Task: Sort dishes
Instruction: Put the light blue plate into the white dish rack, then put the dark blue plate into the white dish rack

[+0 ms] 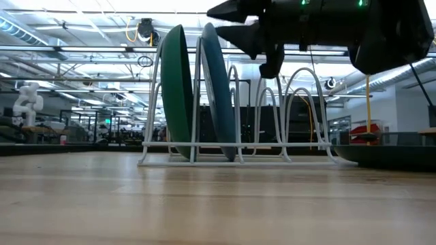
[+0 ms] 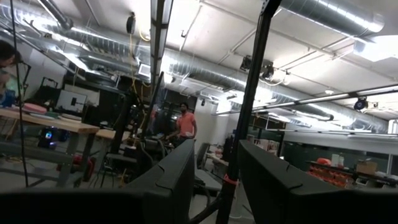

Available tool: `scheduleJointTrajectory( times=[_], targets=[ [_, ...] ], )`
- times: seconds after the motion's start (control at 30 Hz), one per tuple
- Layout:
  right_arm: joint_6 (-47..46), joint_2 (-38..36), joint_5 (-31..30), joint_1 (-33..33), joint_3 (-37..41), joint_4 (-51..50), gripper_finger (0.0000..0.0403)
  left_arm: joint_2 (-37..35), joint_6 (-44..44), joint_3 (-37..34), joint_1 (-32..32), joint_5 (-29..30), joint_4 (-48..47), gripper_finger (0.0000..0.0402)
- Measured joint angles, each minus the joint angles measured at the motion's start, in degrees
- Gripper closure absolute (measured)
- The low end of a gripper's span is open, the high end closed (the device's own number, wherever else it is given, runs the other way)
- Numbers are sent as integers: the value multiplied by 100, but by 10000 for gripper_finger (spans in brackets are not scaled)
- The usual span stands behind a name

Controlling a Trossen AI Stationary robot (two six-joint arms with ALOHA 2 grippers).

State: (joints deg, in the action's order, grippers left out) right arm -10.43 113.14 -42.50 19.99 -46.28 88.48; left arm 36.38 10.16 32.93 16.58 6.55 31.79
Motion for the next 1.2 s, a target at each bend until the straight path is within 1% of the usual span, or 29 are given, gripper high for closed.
scheduleJointTrajectory(
  times=[0.1,0.3,0.37,0.43,0.5,0.63,0.73,0.83,0.93,1.0,1.1,1.13,1.2],
  targets=[
    [281,-149,-92,85,-2,-16,254,-2,-1,0,0,-1,-47,267],
    [1568,-763,-169,364,-2,-171,230,-2,-1,0,0,-1,-201,267],
    [2031,-1058,-321,509,-2,-429,226,0,-1,0,0,-1,-242,267],
    [2462,-1433,-527,716,-2,-946,225,0,-1,0,0,-1,-273,267],
    [2770,-1858,-956,960,-2,-1721,227,-2,-1,0,0,-1,-312,267],
    [3121,-2721,-2445,1551,-2,-3302,232,0,-3,0,0,-1,-451,267],
    [3077,-3261,-3444,2076,-2,-4267,233,-2,-3,0,0,11,-517,267],
    [2847,-3621,-4194,2588,-2,-4873,233,-1,-4,0,0,63,-535,267],
    [2764,-3709,-4716,2988,-2,-5071,234,-2,-5,0,-1,140,-535,267],
    [2786,-3701,-4734,3179,-2,-5195,234,-2,-11,0,0,211,-535,267],
    [2528,-3701,-4732,3351,-2,-5406,234,-2,-9,0,-1,254,-535,267],
    [2386,-3701,-4631,3385,-2,-5503,234,-2,-9,0,-1,255,-534,267],
    [2036,-3701,-3963,3425,-2,-5711,234,-2,-9,0,0,255,-535,267]
  ],
)
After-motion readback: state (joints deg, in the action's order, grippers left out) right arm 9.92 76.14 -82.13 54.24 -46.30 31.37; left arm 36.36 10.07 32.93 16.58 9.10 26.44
